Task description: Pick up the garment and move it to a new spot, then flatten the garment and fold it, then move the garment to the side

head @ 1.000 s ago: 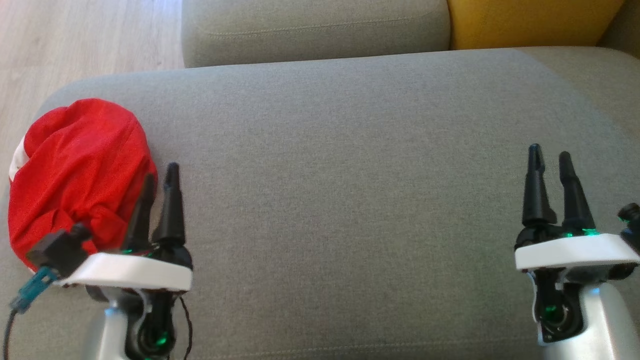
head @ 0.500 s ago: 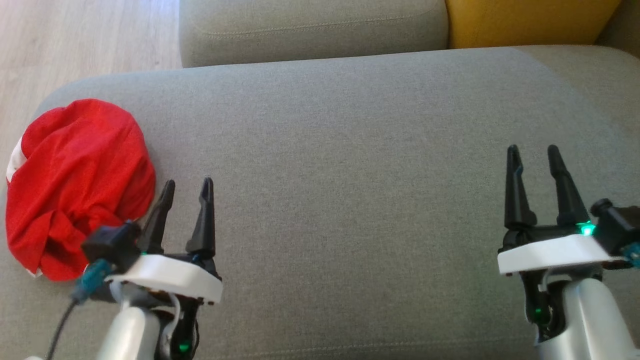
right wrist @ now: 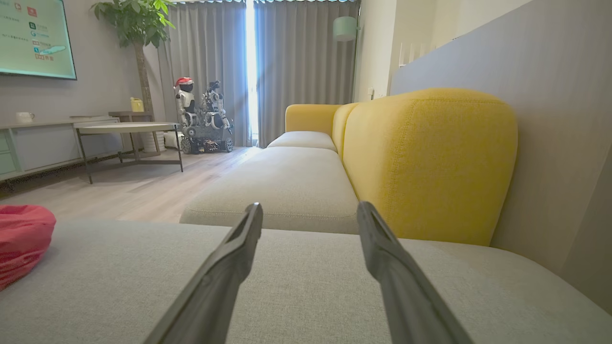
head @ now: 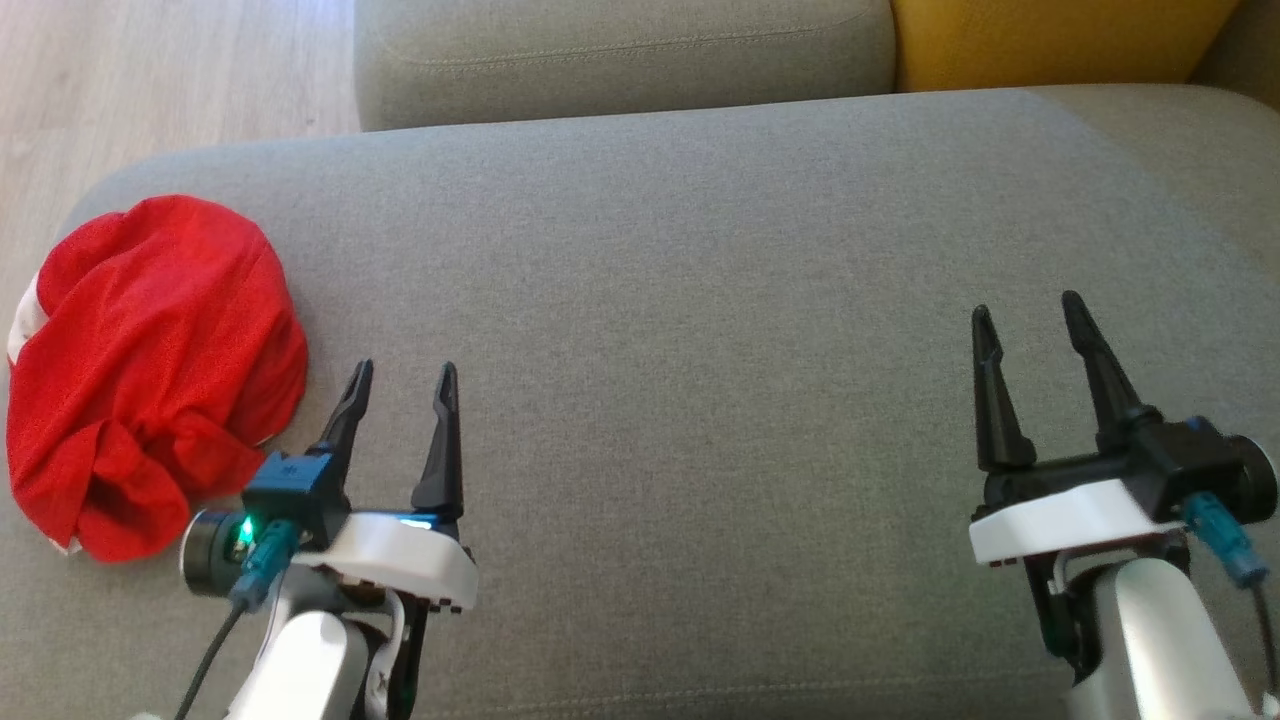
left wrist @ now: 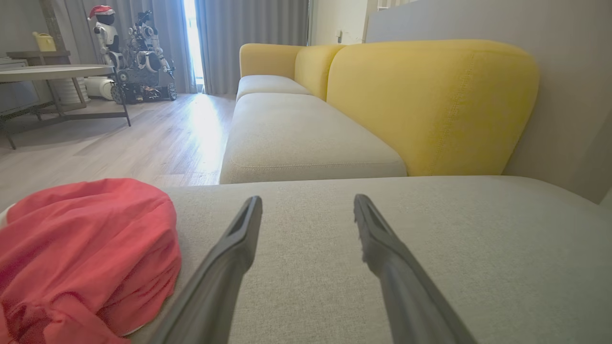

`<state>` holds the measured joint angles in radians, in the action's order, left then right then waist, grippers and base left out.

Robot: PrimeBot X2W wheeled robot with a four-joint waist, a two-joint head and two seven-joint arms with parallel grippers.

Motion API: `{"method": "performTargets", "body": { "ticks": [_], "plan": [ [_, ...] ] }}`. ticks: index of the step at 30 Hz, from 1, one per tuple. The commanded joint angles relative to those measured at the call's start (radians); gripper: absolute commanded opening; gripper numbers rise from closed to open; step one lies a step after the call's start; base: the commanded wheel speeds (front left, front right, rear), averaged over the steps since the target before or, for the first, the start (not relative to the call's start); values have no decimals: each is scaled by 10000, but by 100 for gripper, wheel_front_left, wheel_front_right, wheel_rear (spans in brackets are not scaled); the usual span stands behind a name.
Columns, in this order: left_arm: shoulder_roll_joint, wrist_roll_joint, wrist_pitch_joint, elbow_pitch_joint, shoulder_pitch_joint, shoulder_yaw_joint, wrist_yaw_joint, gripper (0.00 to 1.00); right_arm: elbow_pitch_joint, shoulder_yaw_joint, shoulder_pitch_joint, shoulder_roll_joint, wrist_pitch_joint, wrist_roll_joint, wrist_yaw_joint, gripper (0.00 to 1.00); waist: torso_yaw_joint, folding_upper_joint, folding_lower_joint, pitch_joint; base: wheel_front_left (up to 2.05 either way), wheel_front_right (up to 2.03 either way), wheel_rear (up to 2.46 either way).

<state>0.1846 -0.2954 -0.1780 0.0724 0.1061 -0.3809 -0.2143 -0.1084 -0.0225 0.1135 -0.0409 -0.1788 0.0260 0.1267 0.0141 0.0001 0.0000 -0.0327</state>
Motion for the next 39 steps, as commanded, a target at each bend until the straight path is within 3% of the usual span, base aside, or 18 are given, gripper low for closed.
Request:
{"method": "performTargets", "body": {
  "ticks": [1,9,16,27,39],
  "plan": [
    [197,339,-182,-227,516,170,-271,100,297,-323,561,-78,-178,-510,34,100,4,-1,0,14,0,0,0],
    [47,375,-389,31,467,61,-317,100,159,-520,562,-82,-384,-937,36,100,-32,-1,0,-17,0,0,0],
    [-344,394,-597,109,334,658,325,100,-440,-804,580,-87,-518,572,38,100,-116,-1,0,-83,0,0,0],
    [-1042,929,-837,699,112,1534,1461,100,-730,-584,692,-93,-688,888,40,100,-193,-1,0,-89,0,0,0],
    [-1280,1315,-837,1041,90,1967,1894,100,-896,-573,721,-93,-767,712,40,100,-124,-1,0,-91,0,0,0]
  ]
}}
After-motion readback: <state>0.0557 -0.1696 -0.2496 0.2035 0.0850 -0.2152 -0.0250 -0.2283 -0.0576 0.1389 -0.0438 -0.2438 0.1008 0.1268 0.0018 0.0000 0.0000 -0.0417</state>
